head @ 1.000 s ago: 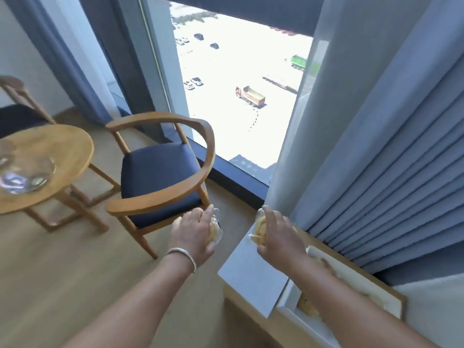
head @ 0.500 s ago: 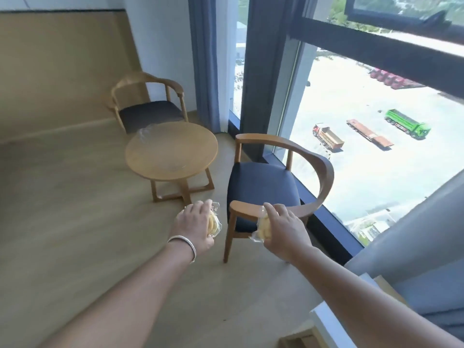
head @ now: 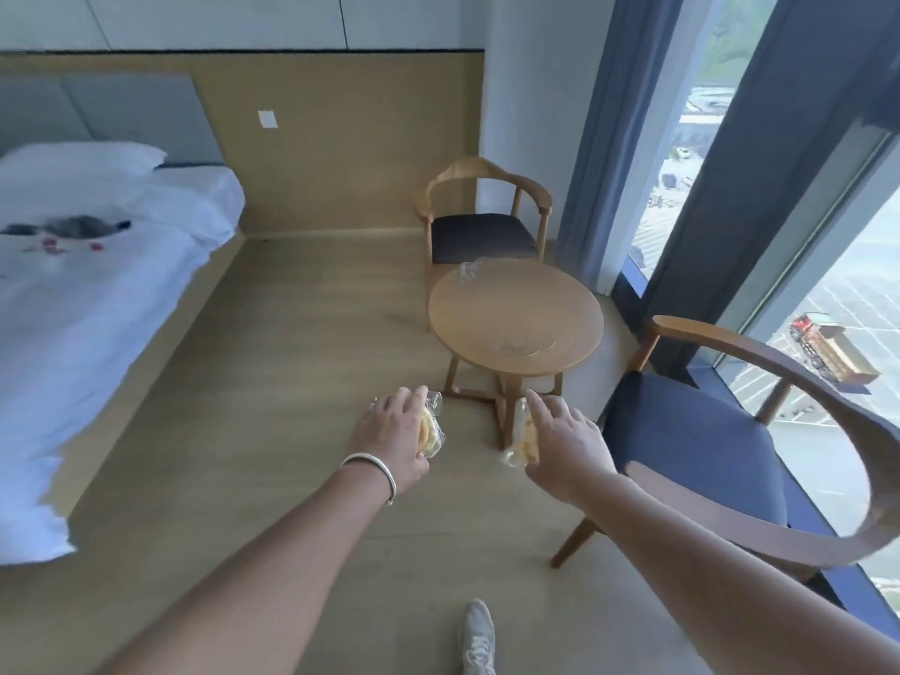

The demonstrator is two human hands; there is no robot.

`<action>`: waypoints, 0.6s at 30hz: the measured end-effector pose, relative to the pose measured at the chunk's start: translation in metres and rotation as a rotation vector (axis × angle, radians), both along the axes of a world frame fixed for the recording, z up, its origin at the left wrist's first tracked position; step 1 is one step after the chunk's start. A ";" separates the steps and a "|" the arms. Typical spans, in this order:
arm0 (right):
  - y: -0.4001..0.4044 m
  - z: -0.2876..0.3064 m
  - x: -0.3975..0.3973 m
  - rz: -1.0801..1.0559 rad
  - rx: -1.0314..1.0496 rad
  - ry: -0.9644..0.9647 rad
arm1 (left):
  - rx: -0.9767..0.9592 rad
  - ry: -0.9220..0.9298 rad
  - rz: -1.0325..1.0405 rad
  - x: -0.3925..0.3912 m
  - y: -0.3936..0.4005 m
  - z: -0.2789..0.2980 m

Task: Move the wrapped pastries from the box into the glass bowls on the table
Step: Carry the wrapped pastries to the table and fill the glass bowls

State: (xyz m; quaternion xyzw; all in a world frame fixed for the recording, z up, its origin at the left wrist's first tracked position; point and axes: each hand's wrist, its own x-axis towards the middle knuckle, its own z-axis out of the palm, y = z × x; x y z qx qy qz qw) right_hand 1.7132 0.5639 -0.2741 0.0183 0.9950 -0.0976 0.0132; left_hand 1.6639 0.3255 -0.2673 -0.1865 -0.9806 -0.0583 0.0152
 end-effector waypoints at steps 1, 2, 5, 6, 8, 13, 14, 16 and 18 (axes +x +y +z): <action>-0.007 -0.002 -0.014 0.021 -0.003 -0.001 | -0.006 -0.002 0.016 -0.009 -0.007 -0.001; -0.014 -0.005 -0.031 0.043 -0.008 -0.002 | -0.012 -0.002 0.032 -0.022 -0.015 -0.002; -0.029 -0.010 -0.078 0.076 -0.019 -0.007 | -0.041 0.003 0.061 -0.059 -0.031 -0.001; -0.032 -0.012 -0.097 0.083 -0.020 -0.001 | -0.055 0.008 0.073 -0.075 -0.034 -0.001; -0.036 -0.015 -0.135 0.087 -0.037 0.007 | -0.083 0.015 0.087 -0.107 -0.039 0.000; -0.030 -0.018 -0.223 0.088 -0.053 0.017 | -0.111 0.006 0.086 -0.192 -0.036 0.007; -0.026 -0.018 -0.242 0.090 -0.049 0.020 | -0.113 0.005 0.078 -0.211 -0.033 0.008; -0.018 -0.017 -0.277 0.092 -0.051 0.013 | -0.111 0.013 0.071 -0.249 -0.029 0.010; -0.011 -0.016 -0.311 0.092 -0.046 0.004 | -0.117 0.028 0.064 -0.285 -0.024 0.012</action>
